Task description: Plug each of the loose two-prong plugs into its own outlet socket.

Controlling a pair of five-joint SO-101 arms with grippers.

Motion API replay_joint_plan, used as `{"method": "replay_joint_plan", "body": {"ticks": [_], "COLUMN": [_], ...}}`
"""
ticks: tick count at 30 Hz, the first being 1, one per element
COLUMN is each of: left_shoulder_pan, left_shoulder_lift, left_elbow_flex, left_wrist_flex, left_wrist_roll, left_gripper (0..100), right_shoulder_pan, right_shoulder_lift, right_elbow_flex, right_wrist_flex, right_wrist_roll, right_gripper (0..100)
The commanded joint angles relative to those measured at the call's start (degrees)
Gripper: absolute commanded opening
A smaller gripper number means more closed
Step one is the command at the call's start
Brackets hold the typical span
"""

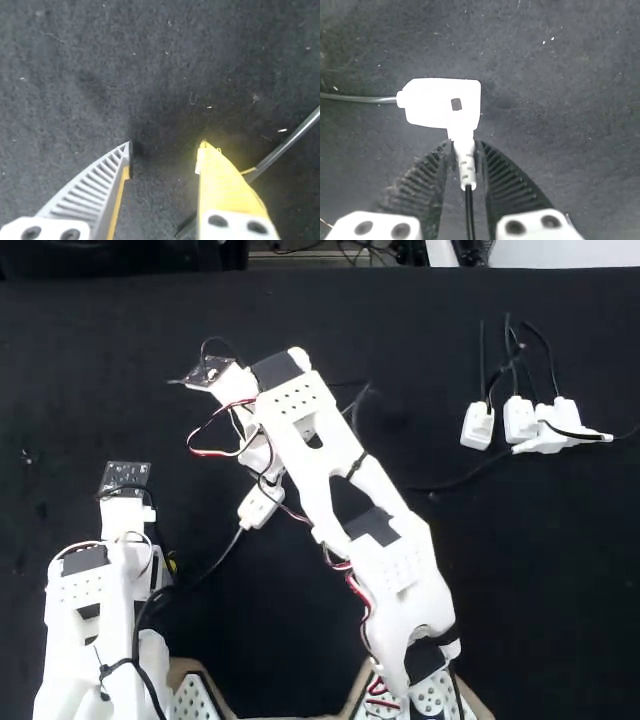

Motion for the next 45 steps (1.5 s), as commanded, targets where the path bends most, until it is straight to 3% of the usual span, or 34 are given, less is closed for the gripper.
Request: {"method": "replay_joint_plan", "body": {"ticks": [1, 23, 30, 37, 41, 45], "left_shoulder_pan": [-0.57, -0.57, -0.04, 10.42, 17.19, 19.56], "left_shoulder_lift": [-0.18, -0.18, -0.09, 1.05, 7.82, 19.25], "left_elbow_flex": [0.31, 0.31, -8.66, -19.82, -20.09, -22.20], "left_wrist_flex": [0.70, 0.88, 0.53, -0.44, -7.30, -14.77], "left_wrist_roll": [-0.26, -0.26, 3.52, 12.13, 17.58, 22.59], "left_gripper": [22, 22, 23, 23, 23, 23], "right_shoulder_pan": [2.64, 0.88, 5.10, 5.63, 8.09, 12.48], "right_shoulder_lift": [-0.66, -0.57, -6.99, -18.15, -24.57, -31.43], "right_elbow_flex": [-3.12, -1.27, 0.04, 11.21, 15.87, 20.26], "right_wrist_flex": [1.49, 1.85, 2.20, 2.11, 2.11, 2.11], "right_wrist_roll": [1.85, 1.85, 0.44, 0.53, 0.53, 0.70], "right_gripper": [1.0, 1.0, 1.0, 1.0, 1.0, 1.0]}}
